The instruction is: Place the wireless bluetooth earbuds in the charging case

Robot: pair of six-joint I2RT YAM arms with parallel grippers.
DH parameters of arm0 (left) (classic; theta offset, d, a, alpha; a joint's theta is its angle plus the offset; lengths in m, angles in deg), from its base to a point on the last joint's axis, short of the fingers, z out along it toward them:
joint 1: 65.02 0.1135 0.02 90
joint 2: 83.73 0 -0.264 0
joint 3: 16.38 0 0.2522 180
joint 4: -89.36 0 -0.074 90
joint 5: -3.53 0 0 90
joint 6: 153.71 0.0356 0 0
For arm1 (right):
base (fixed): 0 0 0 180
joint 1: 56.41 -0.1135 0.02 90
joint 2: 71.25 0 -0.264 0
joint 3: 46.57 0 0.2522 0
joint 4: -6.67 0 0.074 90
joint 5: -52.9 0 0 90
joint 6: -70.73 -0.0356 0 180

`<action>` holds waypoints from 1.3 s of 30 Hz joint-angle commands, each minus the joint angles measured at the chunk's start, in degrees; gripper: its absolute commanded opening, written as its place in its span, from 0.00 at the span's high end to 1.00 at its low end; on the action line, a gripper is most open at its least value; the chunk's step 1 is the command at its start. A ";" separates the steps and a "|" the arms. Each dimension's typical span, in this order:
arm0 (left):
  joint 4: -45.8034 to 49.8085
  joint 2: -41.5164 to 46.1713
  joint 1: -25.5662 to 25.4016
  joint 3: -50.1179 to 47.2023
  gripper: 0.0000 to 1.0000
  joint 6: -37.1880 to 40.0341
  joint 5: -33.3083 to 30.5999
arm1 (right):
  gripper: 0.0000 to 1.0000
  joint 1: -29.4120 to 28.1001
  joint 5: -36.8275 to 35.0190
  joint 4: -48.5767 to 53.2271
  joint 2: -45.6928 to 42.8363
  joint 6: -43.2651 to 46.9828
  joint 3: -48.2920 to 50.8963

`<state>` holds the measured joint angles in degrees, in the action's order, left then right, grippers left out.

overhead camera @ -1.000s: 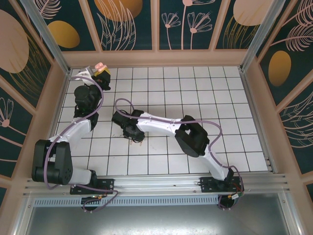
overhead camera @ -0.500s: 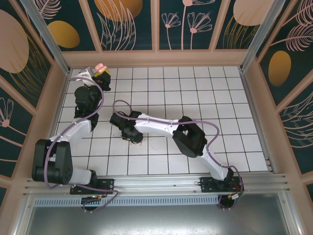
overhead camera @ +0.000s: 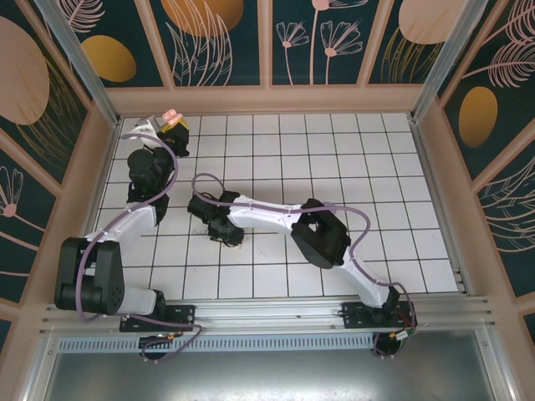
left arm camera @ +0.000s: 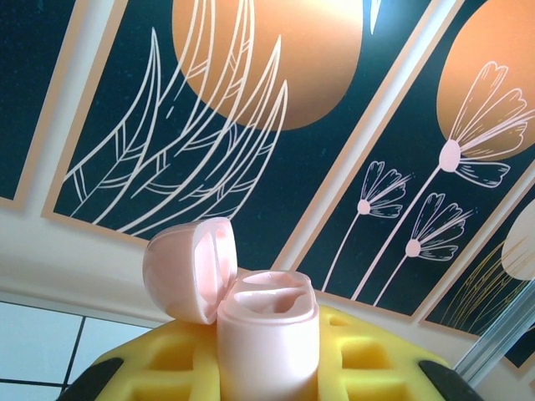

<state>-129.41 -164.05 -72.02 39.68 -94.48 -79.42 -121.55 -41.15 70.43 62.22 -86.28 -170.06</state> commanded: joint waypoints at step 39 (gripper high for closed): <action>1.78 0.42 0.59 5.91 1.00 -1.85 5.81 | 0.83 2.84 -7.52 -2.79 -8.97 4.16 5.23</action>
<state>-128.18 -164.16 -71.80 43.20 -96.38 -75.84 -120.31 -45.90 69.01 58.20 -83.76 -166.91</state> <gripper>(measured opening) 0.219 0.171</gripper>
